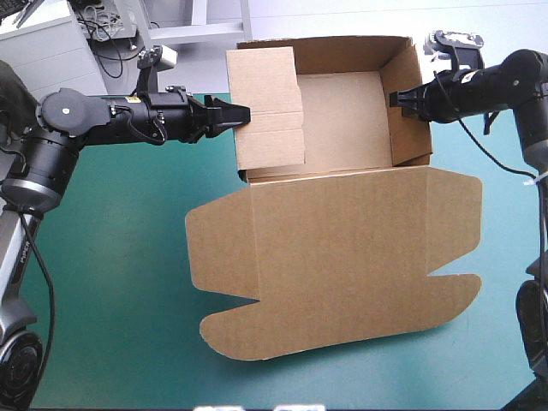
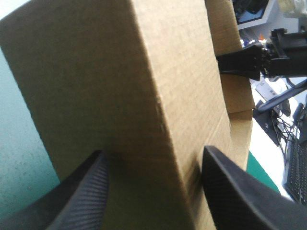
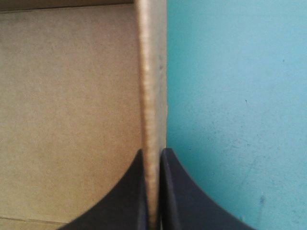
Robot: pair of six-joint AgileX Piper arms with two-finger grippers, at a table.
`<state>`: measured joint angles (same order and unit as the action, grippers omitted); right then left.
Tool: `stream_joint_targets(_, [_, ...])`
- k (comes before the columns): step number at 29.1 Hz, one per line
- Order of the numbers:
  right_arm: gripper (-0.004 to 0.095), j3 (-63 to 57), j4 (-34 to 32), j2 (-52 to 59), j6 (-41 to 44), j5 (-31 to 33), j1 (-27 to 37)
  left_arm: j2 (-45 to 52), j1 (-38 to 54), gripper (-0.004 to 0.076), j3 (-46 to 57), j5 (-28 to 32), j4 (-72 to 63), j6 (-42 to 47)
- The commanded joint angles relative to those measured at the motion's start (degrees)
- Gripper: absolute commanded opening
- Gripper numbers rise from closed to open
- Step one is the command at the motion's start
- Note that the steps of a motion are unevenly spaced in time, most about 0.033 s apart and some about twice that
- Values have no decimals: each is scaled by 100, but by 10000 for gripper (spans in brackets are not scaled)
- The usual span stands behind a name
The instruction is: Fold the box
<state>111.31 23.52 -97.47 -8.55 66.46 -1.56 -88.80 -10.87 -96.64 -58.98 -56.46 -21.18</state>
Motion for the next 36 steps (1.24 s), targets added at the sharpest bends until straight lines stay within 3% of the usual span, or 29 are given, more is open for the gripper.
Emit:
stream_joint_targets(1, [-15,145,53,229,268,-322,-145,166,-36,410,-288,172,21,337])
stream_joint_targets(8, [-16,145,-390,130,675,-445,-574,-330,-507,410,-1258,-443,1550,1276])
stream_joint_targets(18, [-15,145,-686,86,958,-499,-606,-1088,-816,407,-2628,-1528,3495,2232])
stream_joint_targets(28, [-11,156,-714,-125,1140,-276,-612,-1575,-1091,368,-2991,-1549,4336,2440])
stream_joint_targets(36, [-11,156,-1091,-357,1169,-226,-1010,-2017,-1108,314,-3011,-1549,4401,2553])
